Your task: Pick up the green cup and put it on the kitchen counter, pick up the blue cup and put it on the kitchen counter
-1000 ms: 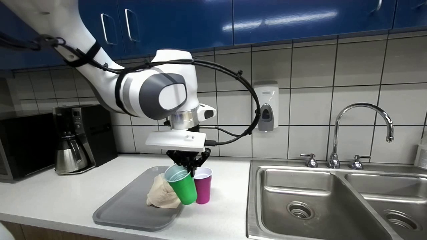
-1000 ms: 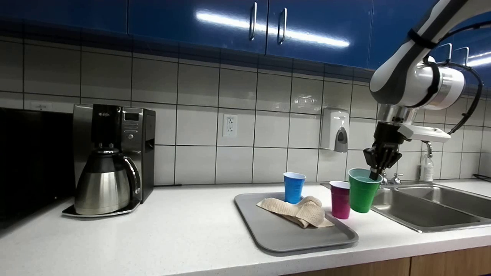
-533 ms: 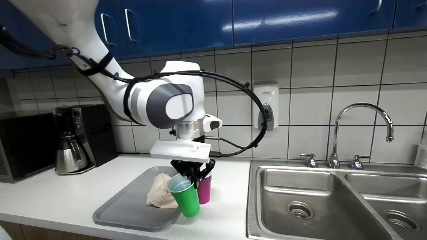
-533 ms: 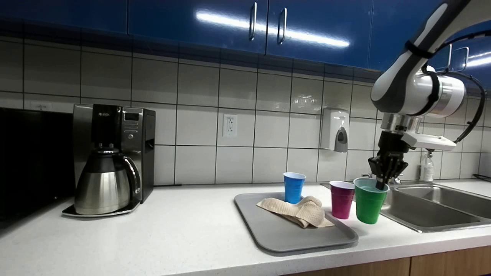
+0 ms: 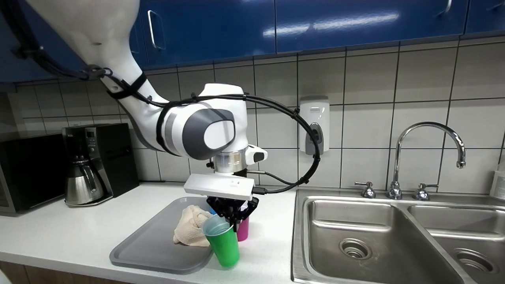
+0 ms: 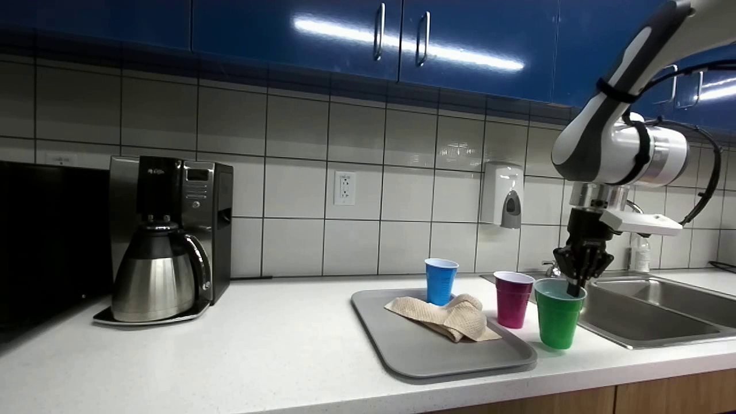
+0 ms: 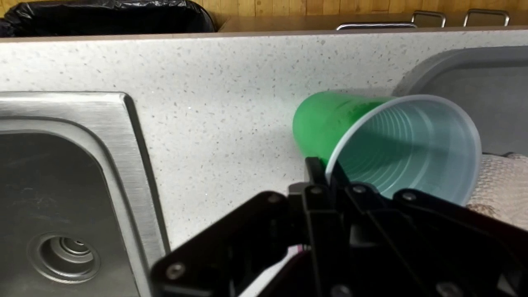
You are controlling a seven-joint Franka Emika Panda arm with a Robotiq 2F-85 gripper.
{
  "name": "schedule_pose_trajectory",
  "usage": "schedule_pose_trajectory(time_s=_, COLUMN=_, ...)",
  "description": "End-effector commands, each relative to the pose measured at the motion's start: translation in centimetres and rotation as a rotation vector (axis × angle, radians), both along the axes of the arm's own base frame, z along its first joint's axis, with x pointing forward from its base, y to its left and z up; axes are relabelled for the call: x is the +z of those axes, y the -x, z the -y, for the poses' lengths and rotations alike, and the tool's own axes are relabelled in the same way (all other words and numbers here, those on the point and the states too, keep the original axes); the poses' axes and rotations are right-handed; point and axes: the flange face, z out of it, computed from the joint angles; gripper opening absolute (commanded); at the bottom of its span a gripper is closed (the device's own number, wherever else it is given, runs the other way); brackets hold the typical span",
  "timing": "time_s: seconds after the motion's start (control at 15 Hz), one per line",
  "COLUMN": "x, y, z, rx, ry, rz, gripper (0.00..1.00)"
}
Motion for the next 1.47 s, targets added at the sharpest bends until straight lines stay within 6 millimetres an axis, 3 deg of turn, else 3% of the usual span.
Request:
schedule_pose_trajectory(time_s=0.0, x=-0.4, y=-0.8, z=0.8, rx=-0.023, ry=0.004, rz=-0.015, gripper=0.01)
schedule_pose_trajectory(time_s=0.07, x=-0.6, y=-0.9, z=0.8, rx=-0.025, ry=0.004, rz=-0.019, gripper=0.30)
schedule_pose_trajectory(time_s=0.2, x=-0.7, y=-1.0, z=0.9, rx=-0.027, ry=0.004, rz=-0.023, gripper=0.36)
schedule_pose_trajectory(time_s=0.73, x=-0.4, y=-1.3, z=1.3, rx=-0.035, ry=0.008, rz=-0.017, gripper=0.96)
schedule_pose_trajectory(time_s=0.8, x=-0.2, y=-1.3, z=1.4, rx=-0.036, ry=0.009, rz=-0.014, gripper=1.00)
schedule_pose_trajectory(time_s=1.4, x=2.9, y=-1.9, z=1.4, rx=-0.034, ry=0.019, rz=0.055, gripper=1.00)
